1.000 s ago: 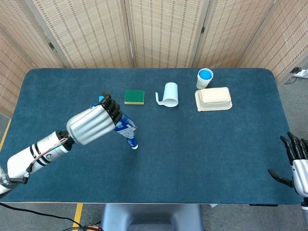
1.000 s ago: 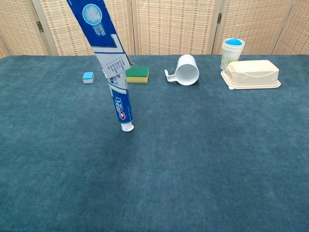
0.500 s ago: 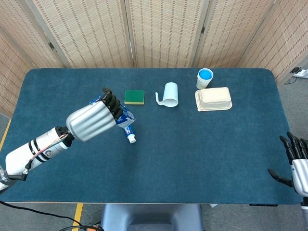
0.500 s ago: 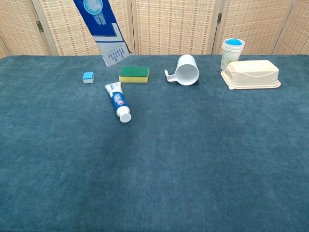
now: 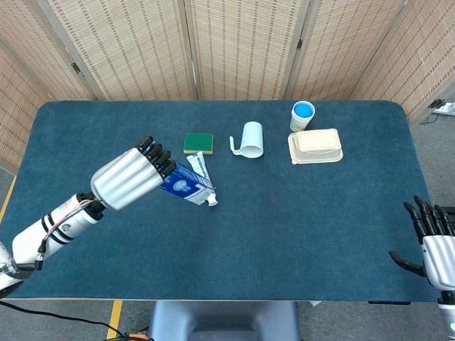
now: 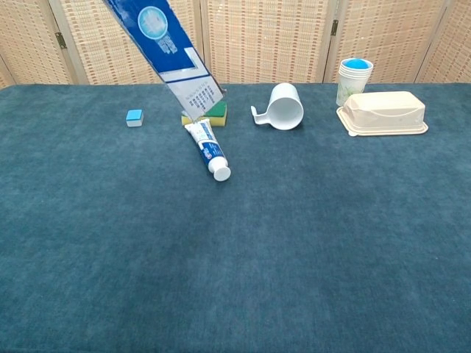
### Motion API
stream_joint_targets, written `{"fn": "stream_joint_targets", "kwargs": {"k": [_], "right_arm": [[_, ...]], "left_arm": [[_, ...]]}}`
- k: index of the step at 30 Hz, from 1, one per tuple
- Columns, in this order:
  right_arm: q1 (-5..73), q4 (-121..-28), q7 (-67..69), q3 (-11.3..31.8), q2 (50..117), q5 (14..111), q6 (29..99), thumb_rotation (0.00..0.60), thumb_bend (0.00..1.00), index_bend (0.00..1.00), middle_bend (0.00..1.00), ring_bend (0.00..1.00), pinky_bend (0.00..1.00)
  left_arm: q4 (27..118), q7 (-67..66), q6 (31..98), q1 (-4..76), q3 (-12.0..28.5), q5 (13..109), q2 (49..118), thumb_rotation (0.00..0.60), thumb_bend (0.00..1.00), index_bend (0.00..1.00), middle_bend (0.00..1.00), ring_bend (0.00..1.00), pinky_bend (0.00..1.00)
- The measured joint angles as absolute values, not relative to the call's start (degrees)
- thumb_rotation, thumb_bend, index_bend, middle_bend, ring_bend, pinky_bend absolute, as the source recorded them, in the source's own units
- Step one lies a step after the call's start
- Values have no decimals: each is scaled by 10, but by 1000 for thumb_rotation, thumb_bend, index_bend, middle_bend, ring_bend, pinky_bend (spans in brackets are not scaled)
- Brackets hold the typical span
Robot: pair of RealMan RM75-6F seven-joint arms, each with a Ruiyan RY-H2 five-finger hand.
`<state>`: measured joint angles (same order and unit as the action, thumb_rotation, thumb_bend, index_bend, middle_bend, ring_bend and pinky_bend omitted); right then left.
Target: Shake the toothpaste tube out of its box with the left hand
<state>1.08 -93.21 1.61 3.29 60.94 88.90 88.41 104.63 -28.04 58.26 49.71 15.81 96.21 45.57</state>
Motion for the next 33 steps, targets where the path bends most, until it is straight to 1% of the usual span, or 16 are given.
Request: {"fn": "stream_joint_targets", "kwargs": {"k": [8,14,21,24,25,27,28,29,30,31,33], "right_arm": [[11,-928,31,35,606,881,884,600,219,0,0,0,0],[9,-931,19,32,610,886,889,600,219,0,0,0,0],[14,-934,8,34,612,877,877,600,218,0,0,0,0],[15,-935,3,34,614,876,876,600,219,0,0,0,0],[15,-936,3,34,614,876,877,600,219,0,0,0,0],[13,-936,5,35,613,875,880,600,219,0,0,0,0],[13,-936,7,35,613,875,881,600,219,0,0,0,0],[13,-935,9,35,613,875,882,600,219,0,0,0,0],[13,-934,10,35,613,875,882,600,219,0,0,0,0],[13,-934,11,35,612,875,881,600,218,0,0,0,0],[14,-933,11,34,612,876,877,600,218,0,0,0,0]], "left_arm": [[1010,-142,628,456,153,872,528,600,162,434,517,438,435],[911,-24,663,424,137,847,604,600,162,427,516,428,419],[762,122,709,380,106,842,711,600,163,431,516,417,410],[711,169,719,364,92,841,756,600,158,407,508,385,376],[697,177,719,360,88,841,767,600,148,355,458,330,338],[668,183,708,355,78,835,782,600,126,204,269,183,253],[662,182,699,354,76,830,785,600,115,111,147,104,203],[661,178,687,354,74,823,786,600,108,54,70,53,161],[663,171,669,353,72,813,786,600,103,17,23,22,124],[668,163,654,353,71,804,785,600,101,0,1,4,88],[681,138,626,354,71,788,780,600,100,0,0,0,44]]}}
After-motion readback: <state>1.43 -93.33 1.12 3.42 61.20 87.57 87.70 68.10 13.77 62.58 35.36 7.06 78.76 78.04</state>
